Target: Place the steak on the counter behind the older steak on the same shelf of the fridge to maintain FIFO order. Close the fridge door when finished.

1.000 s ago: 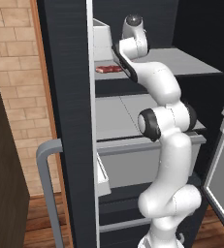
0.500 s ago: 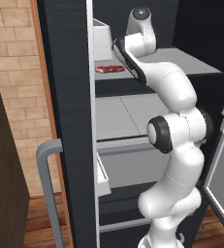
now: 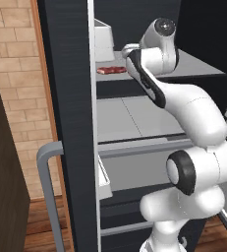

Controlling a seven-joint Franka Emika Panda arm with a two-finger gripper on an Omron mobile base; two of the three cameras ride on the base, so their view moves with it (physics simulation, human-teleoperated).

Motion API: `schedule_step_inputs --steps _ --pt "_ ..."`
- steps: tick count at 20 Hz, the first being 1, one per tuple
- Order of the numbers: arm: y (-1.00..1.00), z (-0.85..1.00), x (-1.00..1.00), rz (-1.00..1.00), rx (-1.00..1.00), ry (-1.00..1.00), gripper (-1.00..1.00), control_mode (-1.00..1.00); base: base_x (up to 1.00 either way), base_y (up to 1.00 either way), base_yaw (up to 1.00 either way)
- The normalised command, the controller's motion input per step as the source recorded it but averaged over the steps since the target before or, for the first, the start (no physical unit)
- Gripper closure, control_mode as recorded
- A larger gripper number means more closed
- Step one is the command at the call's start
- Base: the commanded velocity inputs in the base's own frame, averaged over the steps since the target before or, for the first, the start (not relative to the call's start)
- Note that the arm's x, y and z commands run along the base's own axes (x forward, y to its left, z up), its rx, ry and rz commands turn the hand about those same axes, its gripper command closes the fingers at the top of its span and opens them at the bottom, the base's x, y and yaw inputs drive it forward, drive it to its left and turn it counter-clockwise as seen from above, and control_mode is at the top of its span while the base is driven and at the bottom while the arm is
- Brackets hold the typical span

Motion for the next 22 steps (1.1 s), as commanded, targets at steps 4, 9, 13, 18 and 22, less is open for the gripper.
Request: schedule_step_inputs --steps 4,9,13,18,22 --pt "-0.14 0.0 -1.0 0.0 0.06 -0.07 -1.0 -1.0 0.0 0.0 0.0" --pt "-0.19 0.0 -1.0 0.0 0.07 0.0 -1.0 -1.0 0.0 0.0 0.0" --pt "-0.19 0.0 -1.0 0.0 0.12 0.0 -1.0 -1.0 0.0 0.0 0.0" --pt "-0.13 -0.18 -1.0 0.0 0.08 0.01 -1.0 -1.0 0.0 0.0 0.0" --pt "0.0 -0.42 -0.92 0.0 0.01 0.04 -1.0 -1.0 0.0 0.0 0.0"
